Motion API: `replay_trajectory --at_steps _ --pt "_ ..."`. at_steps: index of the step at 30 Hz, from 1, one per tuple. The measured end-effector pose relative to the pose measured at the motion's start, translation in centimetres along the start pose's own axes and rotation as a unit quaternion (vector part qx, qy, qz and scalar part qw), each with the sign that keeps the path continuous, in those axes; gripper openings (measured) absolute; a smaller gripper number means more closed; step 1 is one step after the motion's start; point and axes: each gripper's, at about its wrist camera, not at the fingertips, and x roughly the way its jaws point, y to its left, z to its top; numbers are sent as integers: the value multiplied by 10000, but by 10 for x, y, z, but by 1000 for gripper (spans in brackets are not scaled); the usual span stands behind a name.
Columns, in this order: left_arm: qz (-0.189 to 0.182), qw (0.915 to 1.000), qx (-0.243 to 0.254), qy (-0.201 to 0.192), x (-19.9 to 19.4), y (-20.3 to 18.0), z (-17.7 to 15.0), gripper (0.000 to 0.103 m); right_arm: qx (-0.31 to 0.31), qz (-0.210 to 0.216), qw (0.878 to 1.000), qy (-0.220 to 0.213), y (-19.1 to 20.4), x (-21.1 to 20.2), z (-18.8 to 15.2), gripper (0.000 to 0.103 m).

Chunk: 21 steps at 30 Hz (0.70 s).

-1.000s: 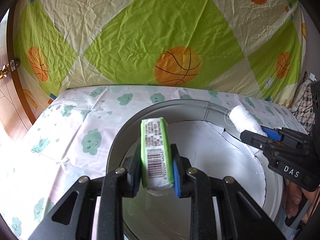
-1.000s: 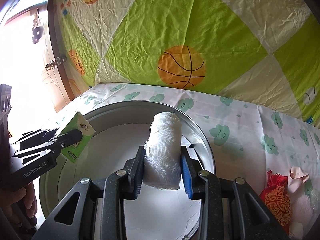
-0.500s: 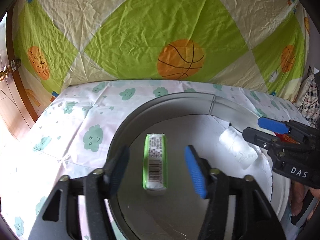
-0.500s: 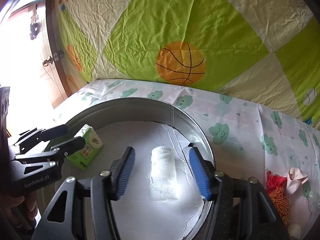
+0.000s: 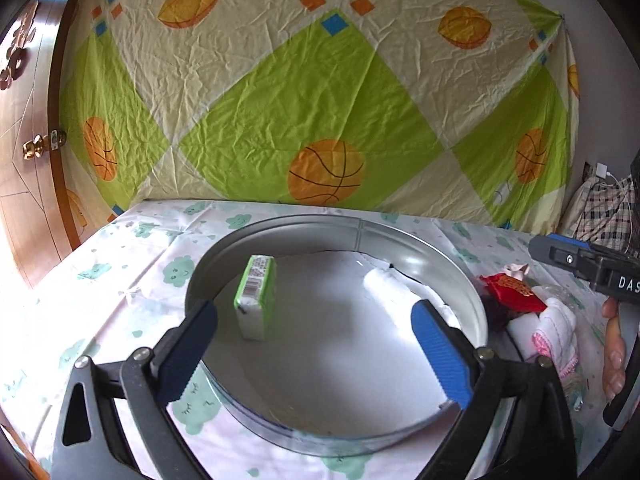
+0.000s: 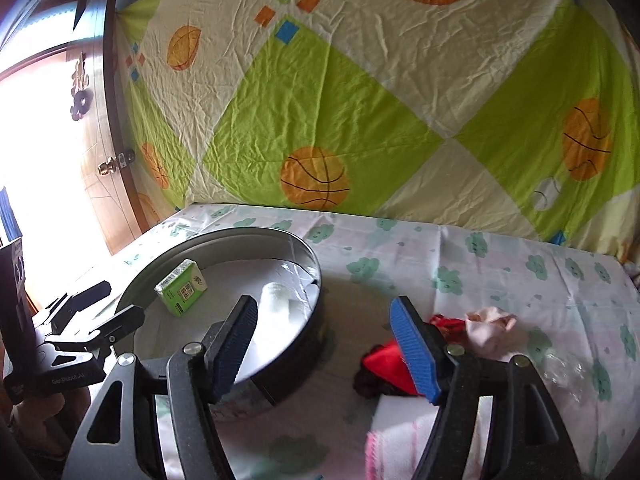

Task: Organize soft objects
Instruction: 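Grasp the clear bag of cotton swabs with the right tool while the left tool moves to the pink-edged towel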

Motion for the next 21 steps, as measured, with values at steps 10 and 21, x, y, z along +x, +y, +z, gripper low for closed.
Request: replay_trajectory --at_steps 10,21 --pt "-354 9987 308 -190 -26 -50 -33 102 253 -333 9990 135 -47 -57 -92 74" --pt "-300 9983 456 -186 -31 -61 -52 102 -393 440 9962 636 -22 -50 -125 74"
